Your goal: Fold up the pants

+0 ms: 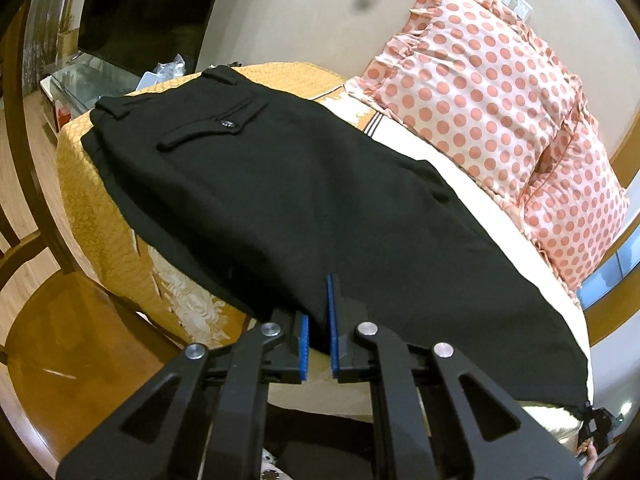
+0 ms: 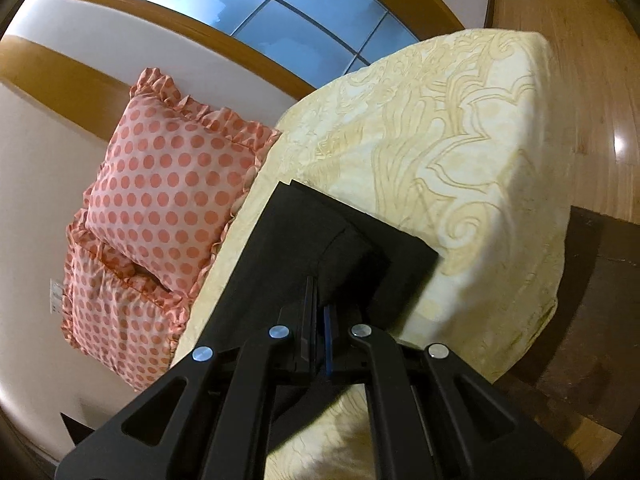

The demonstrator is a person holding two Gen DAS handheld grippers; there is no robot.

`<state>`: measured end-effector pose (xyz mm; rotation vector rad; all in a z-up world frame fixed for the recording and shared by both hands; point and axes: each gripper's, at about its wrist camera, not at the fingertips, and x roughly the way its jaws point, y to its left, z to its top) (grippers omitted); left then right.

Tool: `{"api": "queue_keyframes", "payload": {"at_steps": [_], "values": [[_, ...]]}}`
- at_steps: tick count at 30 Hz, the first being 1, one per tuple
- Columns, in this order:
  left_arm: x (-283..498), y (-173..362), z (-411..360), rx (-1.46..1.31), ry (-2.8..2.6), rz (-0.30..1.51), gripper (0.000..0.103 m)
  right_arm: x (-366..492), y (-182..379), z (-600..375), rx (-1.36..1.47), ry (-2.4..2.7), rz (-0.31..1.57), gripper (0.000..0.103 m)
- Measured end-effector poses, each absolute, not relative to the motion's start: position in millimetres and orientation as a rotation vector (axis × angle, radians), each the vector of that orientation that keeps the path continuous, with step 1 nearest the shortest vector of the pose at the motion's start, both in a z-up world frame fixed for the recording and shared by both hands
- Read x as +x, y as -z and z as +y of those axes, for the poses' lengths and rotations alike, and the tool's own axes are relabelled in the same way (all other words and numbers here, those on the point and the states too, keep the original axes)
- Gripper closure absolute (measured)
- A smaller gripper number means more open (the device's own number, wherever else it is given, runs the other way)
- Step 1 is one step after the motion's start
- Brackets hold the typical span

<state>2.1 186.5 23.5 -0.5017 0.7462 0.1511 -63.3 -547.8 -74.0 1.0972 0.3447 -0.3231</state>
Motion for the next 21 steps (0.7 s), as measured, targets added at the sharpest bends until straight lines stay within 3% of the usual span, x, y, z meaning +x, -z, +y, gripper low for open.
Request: {"api": "queue_keyframes", "payload": {"at_steps": [14,17,20,21], "values": [[16.8,-12.4,188.9,-0.485,-0.093,0.741,0.095,-75.5,72.1,-541.6,1.027,0.408,0.328,0.101],[15.6,-11.1,186.9,-0.464,-0.089,0.732,0.091,-76.6,73.4,-541.5,1.015,0.414,0.333,0.100],[6.3,-15.4,189.9,-0.460,-0.101,0.703,0.071,-85.3,64.0,-545.2,0.994,0.464,0.313,0.082],[0.6,-19.2,193.4,-0.458,-0.130,0.675,0.060,-91.1,60.3,-548.5,0.983,0.494,0.288,0.066]]}}
